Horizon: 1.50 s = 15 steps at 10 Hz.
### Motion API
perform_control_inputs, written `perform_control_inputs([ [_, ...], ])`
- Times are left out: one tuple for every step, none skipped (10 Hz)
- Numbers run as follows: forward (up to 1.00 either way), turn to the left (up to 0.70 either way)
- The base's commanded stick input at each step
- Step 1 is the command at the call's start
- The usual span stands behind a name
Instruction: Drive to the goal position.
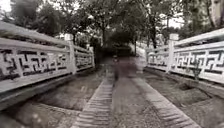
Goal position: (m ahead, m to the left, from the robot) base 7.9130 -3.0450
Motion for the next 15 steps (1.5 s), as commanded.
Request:
perform_control_inputs([
  [0.64, 0.02],
  [0.64, 0.02],
  [0.64, 0.02],
  [0.64, 0.02],
  [0.64, 0.02],
  [0.64, 0.02],
  [0.64, 0.02],
  [0.64, 0.02],
  [0.64, 0.02],
  [0.64, 0.02],
  [0.64, 0.02],
  [0.64, 0.02],
  [0.64, 0.02],
  [0.64, 0.02],
  [0.64, -0.02],
])
